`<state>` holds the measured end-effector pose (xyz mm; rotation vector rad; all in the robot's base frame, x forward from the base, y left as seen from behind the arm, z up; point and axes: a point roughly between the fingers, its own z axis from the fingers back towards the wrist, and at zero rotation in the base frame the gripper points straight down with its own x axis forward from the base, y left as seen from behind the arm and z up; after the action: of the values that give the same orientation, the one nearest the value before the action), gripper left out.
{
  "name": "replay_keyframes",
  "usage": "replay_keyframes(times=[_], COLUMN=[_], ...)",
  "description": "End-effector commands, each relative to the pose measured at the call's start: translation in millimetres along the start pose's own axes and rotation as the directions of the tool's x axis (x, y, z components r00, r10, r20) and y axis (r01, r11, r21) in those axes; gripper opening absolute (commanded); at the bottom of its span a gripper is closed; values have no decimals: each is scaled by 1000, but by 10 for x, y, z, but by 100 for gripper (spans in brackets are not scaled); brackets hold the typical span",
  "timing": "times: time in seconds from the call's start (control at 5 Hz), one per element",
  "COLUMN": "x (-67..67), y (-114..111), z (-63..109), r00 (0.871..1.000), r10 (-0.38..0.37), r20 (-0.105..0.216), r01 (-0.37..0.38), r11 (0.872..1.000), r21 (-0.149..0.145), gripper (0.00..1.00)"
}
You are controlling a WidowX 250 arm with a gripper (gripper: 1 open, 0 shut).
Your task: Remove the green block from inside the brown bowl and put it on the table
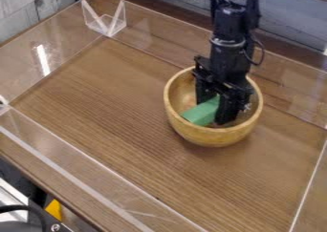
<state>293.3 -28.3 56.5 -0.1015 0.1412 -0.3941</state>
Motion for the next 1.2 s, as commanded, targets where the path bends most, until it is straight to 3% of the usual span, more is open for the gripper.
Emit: replay_keyframes(times=[0.0, 0.2, 0.6, 1.0], x=[-83, -179, -142, -237], y=[38, 77, 68, 218], z=[195, 194, 367, 460], r00=[998, 999, 999, 999], r10=[2, 10, 5, 13], r20=[55, 52, 45, 41], r01=[-3, -10, -5, -13], r11=[1000, 1000, 1000, 1000], r21=[8, 3, -1, 0], gripper=[0, 0, 0, 0])
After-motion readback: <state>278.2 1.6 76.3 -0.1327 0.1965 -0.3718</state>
